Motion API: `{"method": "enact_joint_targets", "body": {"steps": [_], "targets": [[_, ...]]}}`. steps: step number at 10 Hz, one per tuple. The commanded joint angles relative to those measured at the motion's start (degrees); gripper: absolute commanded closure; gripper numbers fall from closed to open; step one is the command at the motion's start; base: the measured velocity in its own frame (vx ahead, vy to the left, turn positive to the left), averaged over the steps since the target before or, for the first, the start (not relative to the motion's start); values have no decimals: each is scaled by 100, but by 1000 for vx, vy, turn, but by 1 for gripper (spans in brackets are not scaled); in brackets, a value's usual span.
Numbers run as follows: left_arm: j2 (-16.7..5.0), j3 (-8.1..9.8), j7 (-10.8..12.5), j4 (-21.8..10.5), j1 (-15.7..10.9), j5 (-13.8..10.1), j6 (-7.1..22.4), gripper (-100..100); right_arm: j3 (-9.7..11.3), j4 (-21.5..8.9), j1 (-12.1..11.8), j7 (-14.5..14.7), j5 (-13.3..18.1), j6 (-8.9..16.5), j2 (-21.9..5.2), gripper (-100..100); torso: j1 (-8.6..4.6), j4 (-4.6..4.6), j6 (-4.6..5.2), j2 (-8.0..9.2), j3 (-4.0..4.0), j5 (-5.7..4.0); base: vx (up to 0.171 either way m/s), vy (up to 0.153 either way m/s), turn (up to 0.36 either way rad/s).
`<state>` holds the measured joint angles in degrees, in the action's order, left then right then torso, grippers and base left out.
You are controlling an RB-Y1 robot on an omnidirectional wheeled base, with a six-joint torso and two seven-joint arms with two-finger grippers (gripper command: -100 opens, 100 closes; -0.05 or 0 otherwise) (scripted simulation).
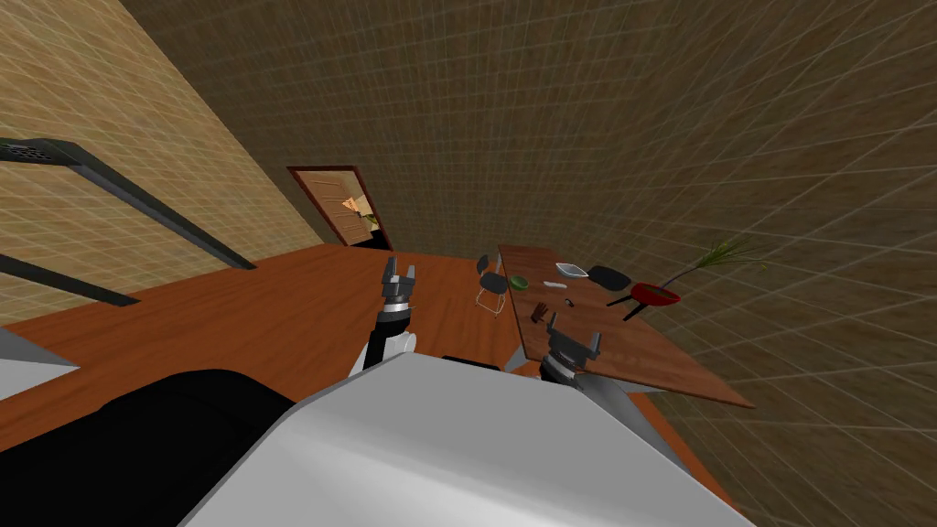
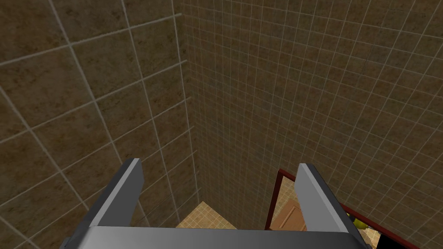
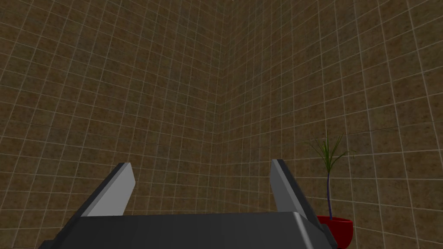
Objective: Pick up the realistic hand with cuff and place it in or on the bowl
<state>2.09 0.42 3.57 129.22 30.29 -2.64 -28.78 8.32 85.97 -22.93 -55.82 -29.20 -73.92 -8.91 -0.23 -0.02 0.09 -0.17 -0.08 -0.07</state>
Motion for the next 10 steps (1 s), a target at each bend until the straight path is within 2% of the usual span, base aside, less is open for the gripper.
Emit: {"method": "enact_joint_targets", "body": {"steps": [1, 2, 3, 4, 5, 6, 7, 8, 9, 10], "targets": [[0, 0, 0, 0, 0, 0, 0, 0, -8, -286, 39, -281, -205, -118, -16, -100, 0, 0, 0, 0, 0, 0, -27, -24, 334], [0, -1, 0, 0, -2, 0, 0, 0, -8, -452, 39, -281, -205, -118, -16, -100, -4, 0, -7, 1, 1, 0, -28, -37, 219], [0, 0, 0, 0, 0, 0, 0, 0, -7, -647, 64, -522, -387, -250, -25, -100, -8, 0, -1, 1, 1, -1, -38, -42, 346], [0, -1, 0, 0, -2, 0, 0, 0, -7, -817, 64, -548, -387, -250, -25, -100, -12, 1, -5, 5, 2, -2, -37, -49, 152], [0, 0, 0, 0, 0, 0, 0, 0, -7, -849, 64, -548, -387, -250, -25, -100, -13, 1, 0, 5, 2, -2, -18, -24, -35], [0, 0, 0, 0, 0, 0, 0, 0, -12, -1058, 87, -809, -565, -372, -37, -100, -6, 0, 1, -1, -1, -1, -29, -31, 312], [0, -1, 0, 0, -1, 0, 0, 0, -12, -1248, 87, -809, -565, -372, -37, -100, -9, 0, -5, 0, 0, -1, -28, -39, 203], [0, 0, 0, 0, 0, 0, 0, 0, -21, -1491, 107, -1057, -739, -482, -53, -100, -10, 0, 0, 0, 0, -2, -25, -40, 381], [0, 0, 0, 0, -1, 0, 0, 0, -21, -1649, 107, -1062, -739, -482, -53, -100, -12, 0, -4, 0, 0, -2, -21, -45, 158], [-1, 1, 0, 0, 0, 0, 0, 0, -34, -1826, 124, -1297, -908, -581, -70, -100, -14, -1, 2, -2, -1, -2, -27, -48, 292]]}}
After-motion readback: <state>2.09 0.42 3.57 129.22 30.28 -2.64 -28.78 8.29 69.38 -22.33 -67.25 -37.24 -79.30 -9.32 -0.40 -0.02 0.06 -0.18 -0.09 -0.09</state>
